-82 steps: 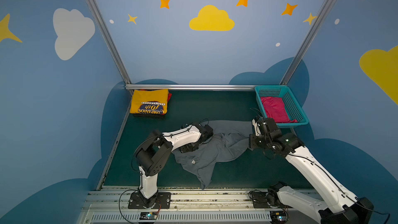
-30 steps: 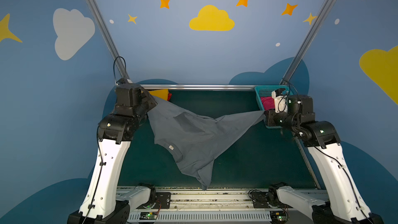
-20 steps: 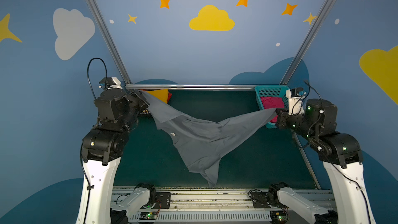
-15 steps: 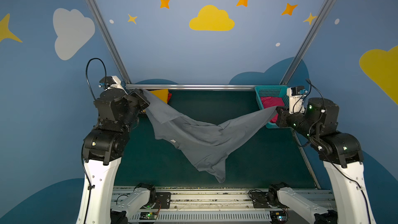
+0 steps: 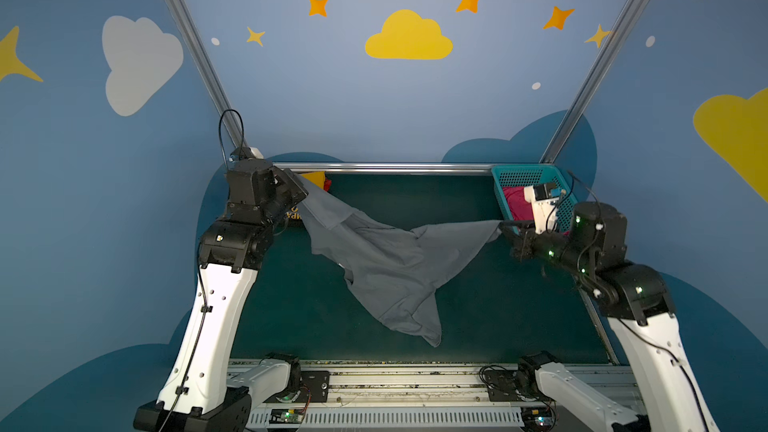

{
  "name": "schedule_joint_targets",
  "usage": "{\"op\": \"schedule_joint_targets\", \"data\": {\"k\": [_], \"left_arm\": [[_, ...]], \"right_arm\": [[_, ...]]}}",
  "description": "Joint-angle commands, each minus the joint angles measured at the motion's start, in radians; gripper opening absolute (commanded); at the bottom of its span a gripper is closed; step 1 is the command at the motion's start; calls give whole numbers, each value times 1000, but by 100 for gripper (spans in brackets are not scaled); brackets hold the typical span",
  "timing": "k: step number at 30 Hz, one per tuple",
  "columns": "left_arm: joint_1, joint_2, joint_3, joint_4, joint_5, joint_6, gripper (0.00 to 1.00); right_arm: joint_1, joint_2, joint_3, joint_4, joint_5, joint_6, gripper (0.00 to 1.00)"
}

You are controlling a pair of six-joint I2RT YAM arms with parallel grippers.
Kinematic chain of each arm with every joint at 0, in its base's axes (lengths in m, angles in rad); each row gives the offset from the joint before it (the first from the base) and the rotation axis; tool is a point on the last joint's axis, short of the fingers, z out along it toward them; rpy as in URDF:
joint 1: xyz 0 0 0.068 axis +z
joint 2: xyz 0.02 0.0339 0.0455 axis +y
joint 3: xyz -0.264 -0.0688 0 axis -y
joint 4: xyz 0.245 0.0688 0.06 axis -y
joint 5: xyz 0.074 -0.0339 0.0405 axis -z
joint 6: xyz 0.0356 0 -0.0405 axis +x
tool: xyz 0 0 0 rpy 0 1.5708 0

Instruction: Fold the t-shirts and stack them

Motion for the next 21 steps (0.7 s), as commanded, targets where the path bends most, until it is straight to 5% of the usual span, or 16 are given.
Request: {"op": "schedule_joint_targets", "data": {"k": [1, 7, 12, 18, 21], "left_arm": [[7, -11, -42, 40, -2, -14, 5], [7, 16, -122, 58, 13, -33, 5], [7, 43, -151, 80, 47, -36, 5], [8, 58, -158, 79, 61, -27, 5], [6, 58, -170, 76, 69, -21, 5]], "right_arm": [[68, -82, -232, -16, -86, 206, 0], [259, -111, -500, -127, 35, 442, 0], [300, -66, -418, -264, 212, 412, 48], [267, 61, -278, -153, 390, 277, 69], [151, 195, -269, 9, 284, 200, 67]]}}
